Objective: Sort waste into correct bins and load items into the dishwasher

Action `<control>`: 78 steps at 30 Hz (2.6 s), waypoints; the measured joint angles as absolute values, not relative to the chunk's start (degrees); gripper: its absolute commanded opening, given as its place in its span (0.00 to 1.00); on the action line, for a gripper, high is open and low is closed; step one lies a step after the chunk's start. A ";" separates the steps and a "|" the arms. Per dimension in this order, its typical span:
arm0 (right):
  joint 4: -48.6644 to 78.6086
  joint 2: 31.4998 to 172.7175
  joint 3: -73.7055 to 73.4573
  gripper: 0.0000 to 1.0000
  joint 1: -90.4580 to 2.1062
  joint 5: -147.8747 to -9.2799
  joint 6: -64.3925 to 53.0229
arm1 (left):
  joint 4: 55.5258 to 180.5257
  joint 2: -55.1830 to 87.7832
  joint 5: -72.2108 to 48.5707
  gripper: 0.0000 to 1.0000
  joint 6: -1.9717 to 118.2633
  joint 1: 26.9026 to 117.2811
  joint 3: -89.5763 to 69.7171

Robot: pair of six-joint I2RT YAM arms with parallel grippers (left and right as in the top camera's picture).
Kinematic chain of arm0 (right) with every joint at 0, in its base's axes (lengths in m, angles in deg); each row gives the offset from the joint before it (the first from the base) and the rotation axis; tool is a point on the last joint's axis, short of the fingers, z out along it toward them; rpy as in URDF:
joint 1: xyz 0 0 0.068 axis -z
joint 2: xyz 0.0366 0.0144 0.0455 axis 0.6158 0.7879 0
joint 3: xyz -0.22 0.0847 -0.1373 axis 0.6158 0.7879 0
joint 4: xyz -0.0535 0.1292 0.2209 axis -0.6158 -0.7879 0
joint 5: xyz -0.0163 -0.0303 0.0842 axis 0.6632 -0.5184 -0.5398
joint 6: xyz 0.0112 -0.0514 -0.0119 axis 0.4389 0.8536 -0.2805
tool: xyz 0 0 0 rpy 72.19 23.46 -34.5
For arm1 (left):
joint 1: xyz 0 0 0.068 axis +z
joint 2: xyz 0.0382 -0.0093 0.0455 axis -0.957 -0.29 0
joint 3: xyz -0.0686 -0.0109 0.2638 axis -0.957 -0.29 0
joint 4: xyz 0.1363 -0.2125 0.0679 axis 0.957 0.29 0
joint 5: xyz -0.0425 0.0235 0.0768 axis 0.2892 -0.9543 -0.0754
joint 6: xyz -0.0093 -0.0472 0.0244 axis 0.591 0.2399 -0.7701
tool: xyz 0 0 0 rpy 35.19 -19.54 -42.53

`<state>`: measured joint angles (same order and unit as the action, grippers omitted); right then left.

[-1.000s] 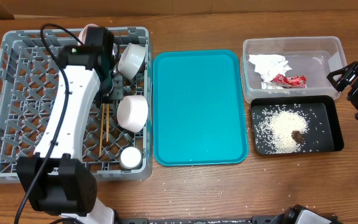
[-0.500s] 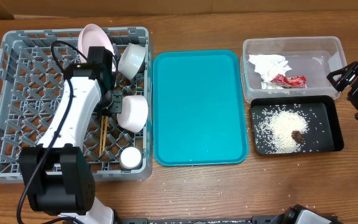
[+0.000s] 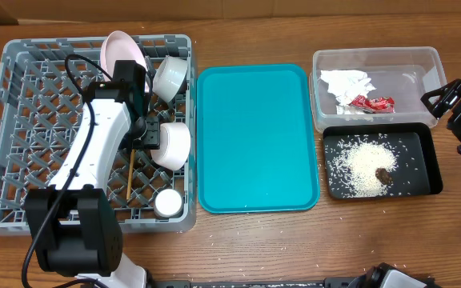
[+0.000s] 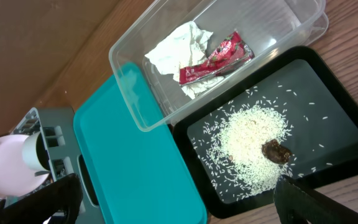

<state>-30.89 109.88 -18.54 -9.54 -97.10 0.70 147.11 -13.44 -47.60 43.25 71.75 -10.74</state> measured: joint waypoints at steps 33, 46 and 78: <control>-30.89 109.88 -18.54 1.00 -9.54 -97.08 0.68 | 163.41 21.34 -37.70 1.00 46.90 71.73 11.99; -30.92 109.88 -18.54 1.00 -9.54 -97.08 0.70 | 163.41 16.77 -37.46 1.00 47.29 71.73 11.99; 0.36 80.02 5.59 1.00 -46.09 -71.14 3.82 | 163.35 -0.87 -37.46 1.00 47.29 71.73 11.99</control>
<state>0.36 80.02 5.59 -46.09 -71.14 3.82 163.35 -0.87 -37.46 47.29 71.73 11.99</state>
